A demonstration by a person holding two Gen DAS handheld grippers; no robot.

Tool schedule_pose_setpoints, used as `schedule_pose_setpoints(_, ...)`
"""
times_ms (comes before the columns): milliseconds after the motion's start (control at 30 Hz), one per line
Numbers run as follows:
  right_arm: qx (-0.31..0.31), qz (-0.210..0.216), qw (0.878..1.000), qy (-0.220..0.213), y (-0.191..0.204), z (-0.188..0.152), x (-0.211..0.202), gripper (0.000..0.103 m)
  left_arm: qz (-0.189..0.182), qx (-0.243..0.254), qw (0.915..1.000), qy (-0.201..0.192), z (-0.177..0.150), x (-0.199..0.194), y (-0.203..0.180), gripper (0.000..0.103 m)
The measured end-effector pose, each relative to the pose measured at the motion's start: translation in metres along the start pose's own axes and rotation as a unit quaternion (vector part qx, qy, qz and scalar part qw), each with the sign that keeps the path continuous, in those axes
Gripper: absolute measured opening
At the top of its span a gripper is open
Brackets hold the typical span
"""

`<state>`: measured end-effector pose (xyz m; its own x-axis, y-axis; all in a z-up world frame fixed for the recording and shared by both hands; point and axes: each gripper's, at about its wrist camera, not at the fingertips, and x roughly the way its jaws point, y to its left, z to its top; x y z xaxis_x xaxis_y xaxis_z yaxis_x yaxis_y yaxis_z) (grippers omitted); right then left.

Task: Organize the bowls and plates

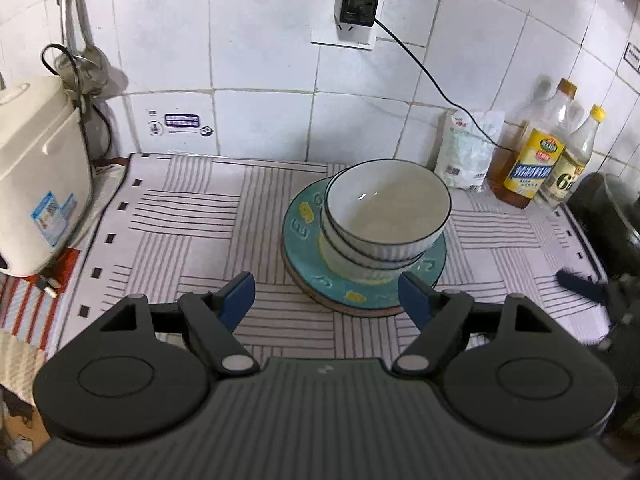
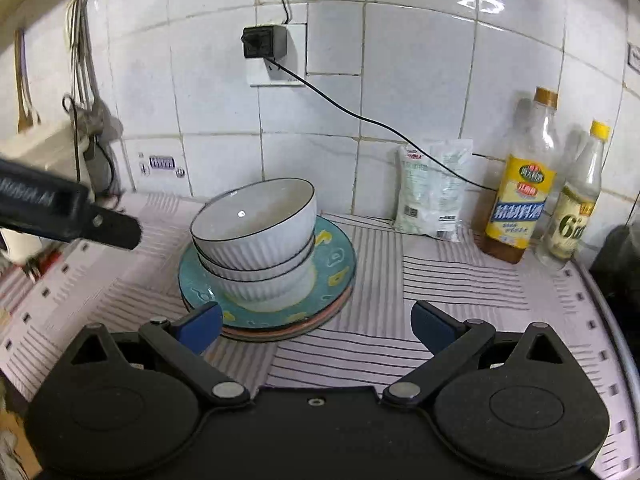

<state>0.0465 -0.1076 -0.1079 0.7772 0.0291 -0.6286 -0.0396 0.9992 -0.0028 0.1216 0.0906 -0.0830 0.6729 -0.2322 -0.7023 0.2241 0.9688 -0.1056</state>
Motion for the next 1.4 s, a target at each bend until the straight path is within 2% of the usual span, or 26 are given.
schedule_pose_setpoints(133, -0.013, -0.024, 1.0, 0.011, 0.0, 0.015, -0.012, 0.102, 0.008, 0.008, 0.9999, 0.0, -0.006, -0.01, -0.003, 0.084)
schedule_pose_setpoints(233, 0.008, -0.031, 0.999, 0.019, -0.004, 0.023, -0.023, 0.102, 0.015, 0.021, 0.9997, 0.002, -0.009, -0.018, -0.007, 0.087)
schedule_pose_setpoints(367, 0.043, -0.022, 0.997, 0.062, -0.012, 0.031, -0.03, 0.102, 0.019, 0.031, 0.9993, 0.008, -0.009, -0.029, -0.016, 0.088)
schedule_pose_setpoints(533, 0.057, -0.025, 0.996, 0.069, -0.02, 0.036, -0.053, 0.102, 0.018, 0.023, 0.9995, 0.009, -0.009, -0.048, -0.023, 0.102)
schedule_pose_setpoints(800, 0.084, -0.055, 0.992, 0.076, -0.034, 0.032, -0.085, 0.102, 0.046, 0.03, 0.9983, 0.017, -0.014, -0.07, -0.031, 0.103)
schedule_pose_setpoints(933, 0.109, -0.049, 0.988, 0.098, -0.041, 0.032, -0.09, 0.102, 0.054, 0.032, 0.9976, 0.029, -0.016, -0.073, -0.031, 0.103)
schedule_pose_setpoints(1233, 0.083, -0.056, 0.989, 0.11, -0.041, 0.028, -0.098, 0.102, 0.069, 0.023, 0.9966, 0.04, -0.017, -0.074, -0.031, 0.103)
schedule_pose_setpoints(1400, 0.077, -0.057, 0.989, 0.115, -0.041, 0.028, -0.1, 0.102, 0.069, 0.031, 0.9967, 0.03, -0.017, -0.079, -0.036, 0.103)
